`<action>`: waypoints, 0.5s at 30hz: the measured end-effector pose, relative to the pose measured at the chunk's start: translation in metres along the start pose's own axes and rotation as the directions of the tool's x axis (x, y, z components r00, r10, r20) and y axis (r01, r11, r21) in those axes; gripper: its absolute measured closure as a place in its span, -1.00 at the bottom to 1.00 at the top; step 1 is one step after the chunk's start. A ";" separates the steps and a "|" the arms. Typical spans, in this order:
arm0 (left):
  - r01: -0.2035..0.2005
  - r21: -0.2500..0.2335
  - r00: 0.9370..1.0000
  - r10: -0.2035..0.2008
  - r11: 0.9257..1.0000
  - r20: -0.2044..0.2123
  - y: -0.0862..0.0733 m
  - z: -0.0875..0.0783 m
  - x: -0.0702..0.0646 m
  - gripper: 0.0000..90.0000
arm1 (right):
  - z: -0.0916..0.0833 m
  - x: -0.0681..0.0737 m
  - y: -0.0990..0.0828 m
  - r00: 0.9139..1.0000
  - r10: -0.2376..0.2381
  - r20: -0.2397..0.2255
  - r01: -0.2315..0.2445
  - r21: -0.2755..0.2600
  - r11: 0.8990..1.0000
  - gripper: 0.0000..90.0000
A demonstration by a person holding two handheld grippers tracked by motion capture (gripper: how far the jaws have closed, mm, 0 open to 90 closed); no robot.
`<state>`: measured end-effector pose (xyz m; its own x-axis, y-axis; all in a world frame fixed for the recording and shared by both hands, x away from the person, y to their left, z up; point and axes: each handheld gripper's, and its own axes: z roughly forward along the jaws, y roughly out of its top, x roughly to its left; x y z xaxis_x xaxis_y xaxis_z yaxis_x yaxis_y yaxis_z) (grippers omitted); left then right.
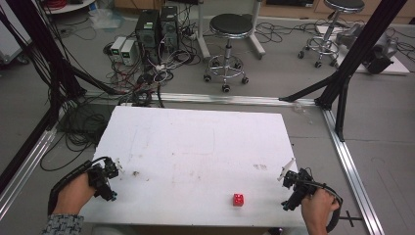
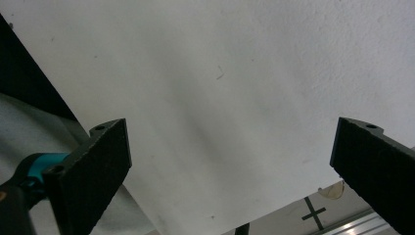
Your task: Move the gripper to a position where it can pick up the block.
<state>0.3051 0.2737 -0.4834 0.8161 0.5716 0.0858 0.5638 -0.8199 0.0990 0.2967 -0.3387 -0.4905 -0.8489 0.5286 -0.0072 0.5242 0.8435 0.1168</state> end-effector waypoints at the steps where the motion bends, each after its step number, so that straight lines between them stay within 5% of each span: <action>1: 0.004 -0.004 1.000 -0.004 1.000 0.001 0.000 0.000 -0.001 -0.51 | 0.000 0.000 0.000 1.000 0.001 -0.005 -0.001 -0.001 1.000 -0.98; 15: -0.003 -0.009 1.000 0.003 1.000 0.000 0.001 -0.001 0.000 -0.51 | -0.007 -0.001 -0.002 1.000 0.009 0.001 -0.009 -0.007 1.000 -0.98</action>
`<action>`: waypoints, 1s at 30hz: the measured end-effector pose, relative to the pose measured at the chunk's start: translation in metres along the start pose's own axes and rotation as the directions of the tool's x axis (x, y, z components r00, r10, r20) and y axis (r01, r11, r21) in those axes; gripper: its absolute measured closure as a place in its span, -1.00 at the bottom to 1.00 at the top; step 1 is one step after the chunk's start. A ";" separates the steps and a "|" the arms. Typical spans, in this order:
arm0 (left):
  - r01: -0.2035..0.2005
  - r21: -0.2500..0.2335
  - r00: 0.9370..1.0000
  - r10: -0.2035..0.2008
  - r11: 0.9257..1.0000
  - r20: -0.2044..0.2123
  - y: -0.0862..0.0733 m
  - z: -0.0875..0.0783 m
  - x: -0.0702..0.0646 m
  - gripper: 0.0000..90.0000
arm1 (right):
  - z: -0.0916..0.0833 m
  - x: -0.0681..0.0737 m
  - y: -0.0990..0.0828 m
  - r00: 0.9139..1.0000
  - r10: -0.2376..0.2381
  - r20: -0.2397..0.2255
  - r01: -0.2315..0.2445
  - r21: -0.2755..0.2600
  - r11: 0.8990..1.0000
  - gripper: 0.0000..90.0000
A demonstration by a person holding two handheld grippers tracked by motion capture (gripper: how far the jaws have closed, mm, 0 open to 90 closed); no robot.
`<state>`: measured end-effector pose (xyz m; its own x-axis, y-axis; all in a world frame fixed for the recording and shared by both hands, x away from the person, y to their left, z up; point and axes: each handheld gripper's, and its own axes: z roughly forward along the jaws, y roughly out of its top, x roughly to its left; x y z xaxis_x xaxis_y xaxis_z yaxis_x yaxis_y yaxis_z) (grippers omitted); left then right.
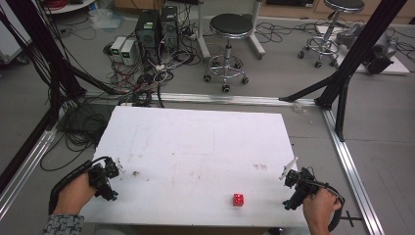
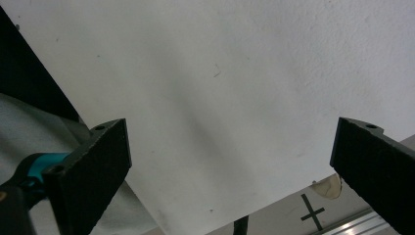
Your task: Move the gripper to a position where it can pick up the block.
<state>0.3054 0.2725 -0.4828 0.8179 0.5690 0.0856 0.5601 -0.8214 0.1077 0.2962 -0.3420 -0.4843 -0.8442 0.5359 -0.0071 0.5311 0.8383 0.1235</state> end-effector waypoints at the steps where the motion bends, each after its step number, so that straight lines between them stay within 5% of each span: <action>1: 0.002 -0.001 1.000 -0.002 1.000 0.001 0.000 0.000 0.000 -0.51 | 0.000 -0.001 0.000 1.000 -0.002 0.005 0.002 0.001 1.000 -0.98; 15: 0.024 -0.020 1.000 -0.024 1.000 0.001 -0.003 -0.002 0.001 -0.51 | -0.019 0.000 0.008 0.998 -0.052 0.047 0.053 -0.019 0.998 -0.98; 30: 0.031 -0.024 1.000 -0.031 0.999 -0.002 -0.006 -0.002 0.004 -0.51 | -0.052 0.007 0.034 0.980 -0.179 0.082 0.179 0.000 0.984 -0.98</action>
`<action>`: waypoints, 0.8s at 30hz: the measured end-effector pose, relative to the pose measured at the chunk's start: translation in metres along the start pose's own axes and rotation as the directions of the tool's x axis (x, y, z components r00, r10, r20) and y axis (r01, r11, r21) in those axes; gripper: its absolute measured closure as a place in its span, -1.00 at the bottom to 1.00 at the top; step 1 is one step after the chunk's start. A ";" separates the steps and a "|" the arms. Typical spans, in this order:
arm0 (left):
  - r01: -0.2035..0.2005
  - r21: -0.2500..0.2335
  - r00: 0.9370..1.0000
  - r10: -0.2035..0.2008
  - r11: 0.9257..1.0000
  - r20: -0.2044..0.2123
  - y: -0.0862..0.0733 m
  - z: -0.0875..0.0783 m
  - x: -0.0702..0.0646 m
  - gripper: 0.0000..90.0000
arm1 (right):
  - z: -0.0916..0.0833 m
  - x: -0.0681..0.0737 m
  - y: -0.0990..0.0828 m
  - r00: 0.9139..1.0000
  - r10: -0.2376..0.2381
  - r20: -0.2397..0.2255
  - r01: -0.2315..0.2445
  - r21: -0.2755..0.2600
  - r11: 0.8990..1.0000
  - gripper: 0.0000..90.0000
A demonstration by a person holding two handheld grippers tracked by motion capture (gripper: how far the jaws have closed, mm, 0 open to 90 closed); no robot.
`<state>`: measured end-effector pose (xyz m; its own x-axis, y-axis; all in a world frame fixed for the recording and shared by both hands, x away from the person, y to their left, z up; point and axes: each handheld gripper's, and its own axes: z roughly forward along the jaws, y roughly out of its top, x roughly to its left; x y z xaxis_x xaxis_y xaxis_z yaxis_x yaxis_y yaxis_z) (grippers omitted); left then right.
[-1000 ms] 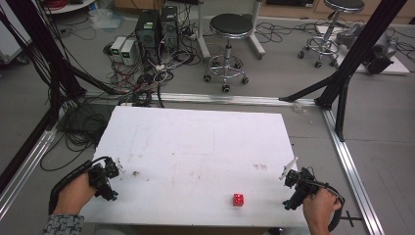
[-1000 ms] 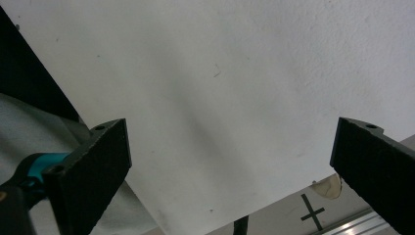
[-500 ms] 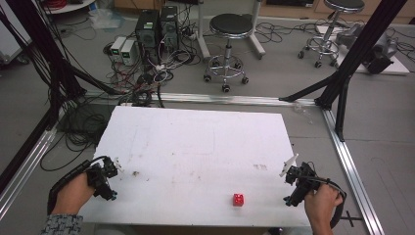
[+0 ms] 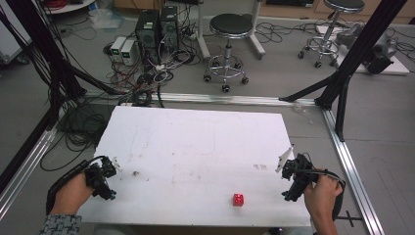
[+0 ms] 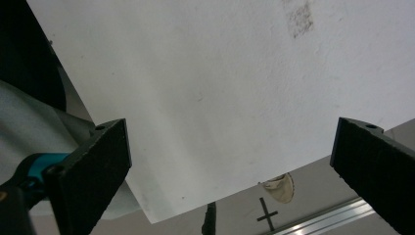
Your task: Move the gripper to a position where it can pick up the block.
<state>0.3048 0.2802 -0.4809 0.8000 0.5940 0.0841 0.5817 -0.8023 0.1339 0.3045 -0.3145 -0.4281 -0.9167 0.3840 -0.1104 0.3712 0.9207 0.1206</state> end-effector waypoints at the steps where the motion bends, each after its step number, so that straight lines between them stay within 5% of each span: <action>1: 0.000 -0.001 1.000 0.000 1.000 -0.001 0.000 0.000 0.000 -0.51 | 0.000 0.000 0.000 1.000 0.000 0.000 0.000 0.000 1.000 -0.98; 9: 0.004 0.001 1.000 -0.004 1.000 -0.001 0.000 0.000 0.000 -0.51 | -0.010 0.008 0.018 0.998 -0.056 0.012 0.056 -0.012 0.998 -0.98; 24: 0.007 -0.004 1.000 -0.007 1.000 0.000 0.000 0.000 0.000 -0.51 | 0.003 0.028 0.061 0.981 -0.192 -0.028 0.192 0.013 0.981 -0.98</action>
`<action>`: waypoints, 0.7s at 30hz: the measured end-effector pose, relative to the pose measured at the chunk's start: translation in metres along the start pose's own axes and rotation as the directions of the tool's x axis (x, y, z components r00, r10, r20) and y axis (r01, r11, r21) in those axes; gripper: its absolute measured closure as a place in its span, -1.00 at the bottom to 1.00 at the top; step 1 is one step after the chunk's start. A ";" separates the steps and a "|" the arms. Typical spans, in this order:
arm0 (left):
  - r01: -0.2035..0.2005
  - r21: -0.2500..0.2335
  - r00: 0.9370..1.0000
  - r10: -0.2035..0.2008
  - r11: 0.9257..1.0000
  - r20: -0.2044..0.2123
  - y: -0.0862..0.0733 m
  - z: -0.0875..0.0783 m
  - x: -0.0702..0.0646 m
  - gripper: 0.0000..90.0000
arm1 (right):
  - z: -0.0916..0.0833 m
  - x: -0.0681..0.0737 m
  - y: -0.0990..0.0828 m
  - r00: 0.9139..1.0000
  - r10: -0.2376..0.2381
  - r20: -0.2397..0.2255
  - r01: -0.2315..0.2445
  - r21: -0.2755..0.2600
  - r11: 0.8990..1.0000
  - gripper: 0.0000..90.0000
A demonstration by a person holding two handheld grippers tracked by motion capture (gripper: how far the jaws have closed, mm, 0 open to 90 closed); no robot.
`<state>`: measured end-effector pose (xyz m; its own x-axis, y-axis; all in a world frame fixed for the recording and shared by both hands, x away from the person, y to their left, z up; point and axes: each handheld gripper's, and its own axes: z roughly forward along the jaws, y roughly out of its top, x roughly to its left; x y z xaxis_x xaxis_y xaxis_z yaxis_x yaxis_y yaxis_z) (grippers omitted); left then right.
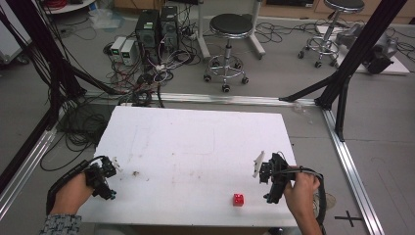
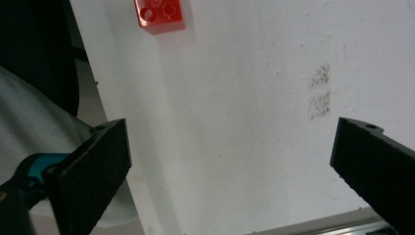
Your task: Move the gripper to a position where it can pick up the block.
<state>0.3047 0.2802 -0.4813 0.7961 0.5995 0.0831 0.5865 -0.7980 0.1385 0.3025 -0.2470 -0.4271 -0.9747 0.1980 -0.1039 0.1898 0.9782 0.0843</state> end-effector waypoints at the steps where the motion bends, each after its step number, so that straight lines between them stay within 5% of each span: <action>1: -0.002 -0.003 1.000 0.002 1.000 -0.003 0.000 0.000 0.000 -0.51 | 0.000 0.000 0.000 1.000 0.000 0.000 0.000 0.000 1.000 -0.98; 21: -0.010 -0.003 1.000 0.010 1.000 -0.005 0.000 0.000 0.000 -0.51 | 0.043 0.010 0.033 0.996 -0.058 -0.066 0.059 0.001 0.998 -0.98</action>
<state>0.3046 0.2802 -0.4815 0.8011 0.5919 0.0892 0.5782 -0.8037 0.1404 0.3039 -0.2103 -0.4681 -0.9898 0.1359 -0.0427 0.1324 0.9882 0.0770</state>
